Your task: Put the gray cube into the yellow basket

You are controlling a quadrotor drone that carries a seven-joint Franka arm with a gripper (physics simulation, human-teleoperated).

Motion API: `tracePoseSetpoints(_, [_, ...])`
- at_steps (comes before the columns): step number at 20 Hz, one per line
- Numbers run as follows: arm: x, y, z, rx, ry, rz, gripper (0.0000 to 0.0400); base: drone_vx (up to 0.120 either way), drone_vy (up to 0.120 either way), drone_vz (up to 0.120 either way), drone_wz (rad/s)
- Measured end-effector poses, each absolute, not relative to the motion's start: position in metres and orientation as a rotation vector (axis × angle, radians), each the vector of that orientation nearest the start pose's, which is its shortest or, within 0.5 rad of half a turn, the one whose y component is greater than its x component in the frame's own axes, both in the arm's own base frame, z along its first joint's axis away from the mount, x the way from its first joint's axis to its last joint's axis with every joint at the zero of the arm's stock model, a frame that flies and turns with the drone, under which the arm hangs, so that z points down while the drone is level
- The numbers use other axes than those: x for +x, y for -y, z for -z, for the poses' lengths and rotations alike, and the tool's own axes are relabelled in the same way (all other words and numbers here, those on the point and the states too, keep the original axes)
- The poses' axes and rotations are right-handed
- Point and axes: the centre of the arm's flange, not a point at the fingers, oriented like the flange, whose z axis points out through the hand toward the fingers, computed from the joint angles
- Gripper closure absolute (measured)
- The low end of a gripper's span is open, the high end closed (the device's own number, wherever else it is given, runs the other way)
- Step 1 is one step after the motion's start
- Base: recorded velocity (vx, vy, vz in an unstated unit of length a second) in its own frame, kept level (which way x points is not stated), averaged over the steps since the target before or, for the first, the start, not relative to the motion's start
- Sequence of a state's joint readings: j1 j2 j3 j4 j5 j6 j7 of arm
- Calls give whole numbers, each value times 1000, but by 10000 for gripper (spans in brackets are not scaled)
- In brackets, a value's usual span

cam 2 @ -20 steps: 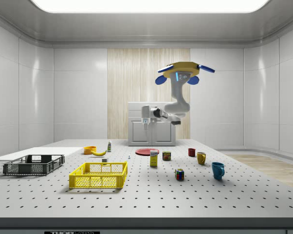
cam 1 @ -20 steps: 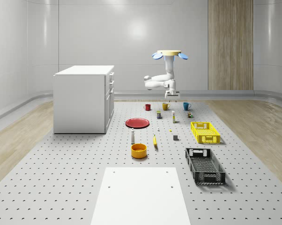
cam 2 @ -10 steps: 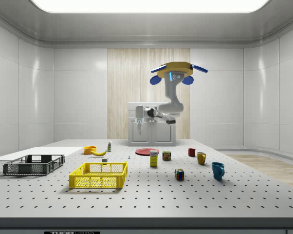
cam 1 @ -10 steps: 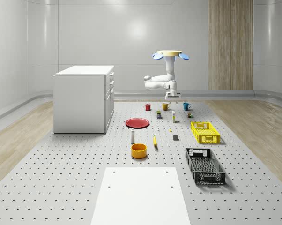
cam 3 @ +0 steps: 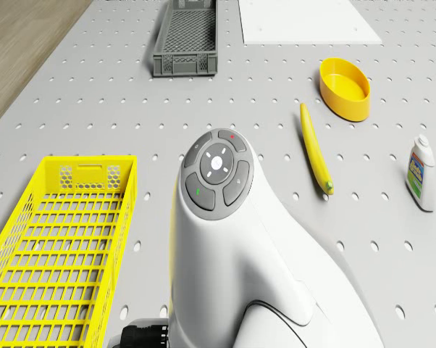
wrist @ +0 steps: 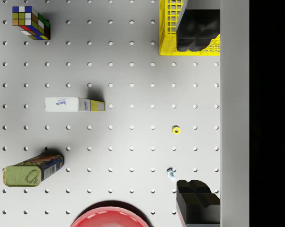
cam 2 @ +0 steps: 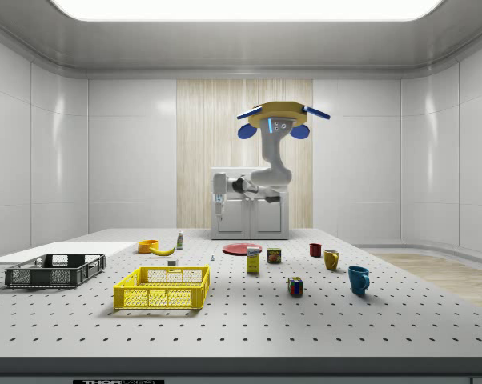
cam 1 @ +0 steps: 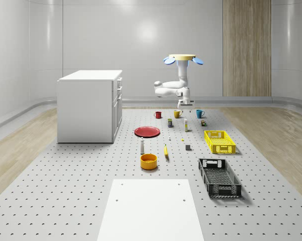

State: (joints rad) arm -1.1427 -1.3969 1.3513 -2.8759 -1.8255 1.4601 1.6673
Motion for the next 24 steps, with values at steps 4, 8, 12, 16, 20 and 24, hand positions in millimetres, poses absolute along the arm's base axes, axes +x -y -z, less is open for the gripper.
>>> tracePoseSetpoints(4, [307, 0, -491, 1, 2, -785, 0, 120, 0, -80, 0])
tracePoseSetpoints(8, [307, 0, -491, 1, 2, -785, 0, 120, 0, -70, 0])
tracePoseSetpoints(12, [307, 0, -491, 1, 2, -785, 0, 120, -30, -120, 0])
tracePoseSetpoints(16, [307, 0, -491, 1, 2, -785, 0, 120, -110, -90, 0])
tracePoseSetpoints(20, [307, 0, -491, 1, 2, -785, 0, 120, 0, 0, 0])
tracePoseSetpoints(24, [307, 0, -491, 1, 2, -785, 0, 120, 0, 0, 0])
